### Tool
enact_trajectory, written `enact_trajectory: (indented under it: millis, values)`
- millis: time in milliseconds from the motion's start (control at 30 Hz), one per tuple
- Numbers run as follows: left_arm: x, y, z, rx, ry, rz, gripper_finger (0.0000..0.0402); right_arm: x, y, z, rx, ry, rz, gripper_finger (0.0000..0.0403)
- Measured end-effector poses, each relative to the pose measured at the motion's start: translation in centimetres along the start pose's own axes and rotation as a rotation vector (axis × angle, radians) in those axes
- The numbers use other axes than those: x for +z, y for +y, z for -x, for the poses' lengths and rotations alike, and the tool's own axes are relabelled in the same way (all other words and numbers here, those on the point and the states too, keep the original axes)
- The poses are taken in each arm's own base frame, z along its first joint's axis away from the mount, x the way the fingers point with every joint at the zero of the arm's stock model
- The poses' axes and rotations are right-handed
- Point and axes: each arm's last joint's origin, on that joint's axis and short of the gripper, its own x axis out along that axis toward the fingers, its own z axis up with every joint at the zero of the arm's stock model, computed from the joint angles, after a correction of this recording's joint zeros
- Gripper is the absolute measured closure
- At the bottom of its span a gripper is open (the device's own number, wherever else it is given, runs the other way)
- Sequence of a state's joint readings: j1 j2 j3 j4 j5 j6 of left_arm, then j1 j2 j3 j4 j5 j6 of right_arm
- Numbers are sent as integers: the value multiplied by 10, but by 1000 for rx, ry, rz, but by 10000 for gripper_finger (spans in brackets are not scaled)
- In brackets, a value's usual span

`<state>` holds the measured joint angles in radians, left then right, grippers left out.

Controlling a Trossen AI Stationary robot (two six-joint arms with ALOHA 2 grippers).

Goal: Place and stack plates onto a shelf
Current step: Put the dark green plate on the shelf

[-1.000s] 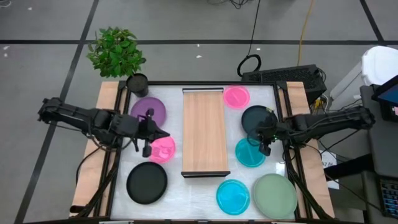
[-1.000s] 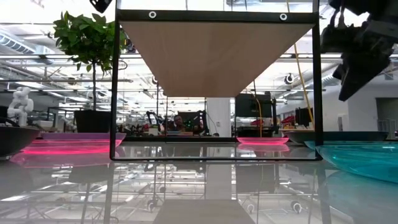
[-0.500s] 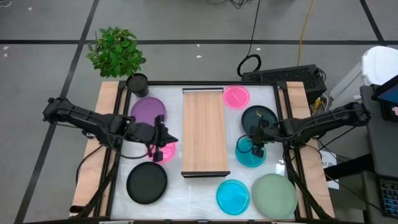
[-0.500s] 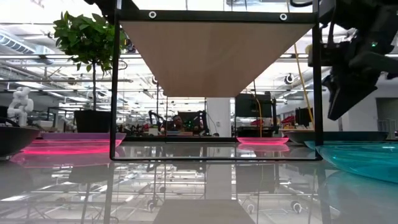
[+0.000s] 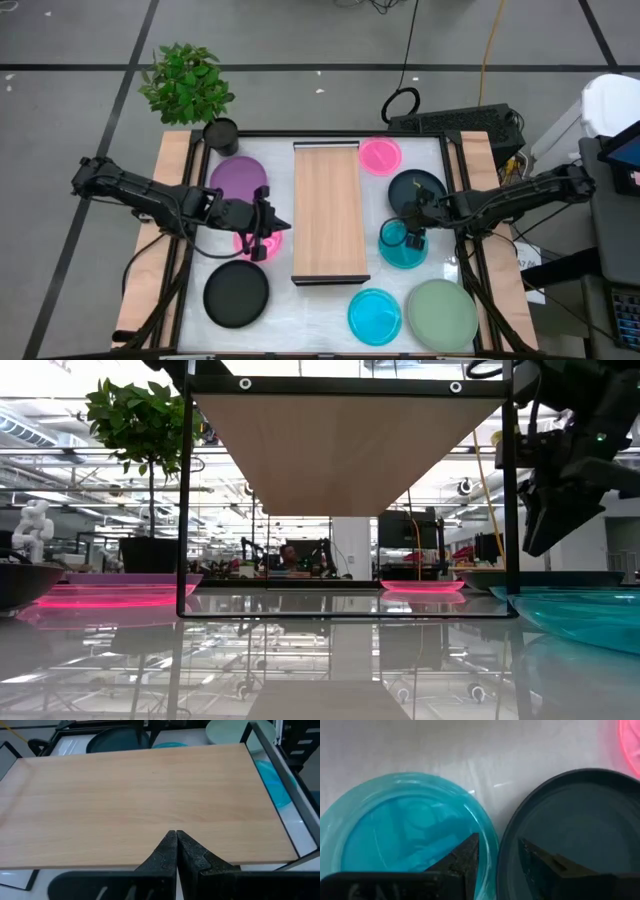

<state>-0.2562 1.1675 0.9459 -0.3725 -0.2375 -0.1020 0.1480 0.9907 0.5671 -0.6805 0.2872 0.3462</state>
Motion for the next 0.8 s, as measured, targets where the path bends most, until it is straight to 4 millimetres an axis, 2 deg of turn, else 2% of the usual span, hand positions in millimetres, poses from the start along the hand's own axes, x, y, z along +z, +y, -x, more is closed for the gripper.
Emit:
enact_trajectory:
  millis: [167,400,800]
  values:
    - [4,0,0,-3,-39,-7,400,1,-3,-5,-22,27,-20,282]
    - [5,0,0,-4,-52,-16,400,17,-9,-24,-66,-17,-56,282]
    - [6,0,0,-3,-58,-55,400,17,-22,-42,-127,85,-132,282]
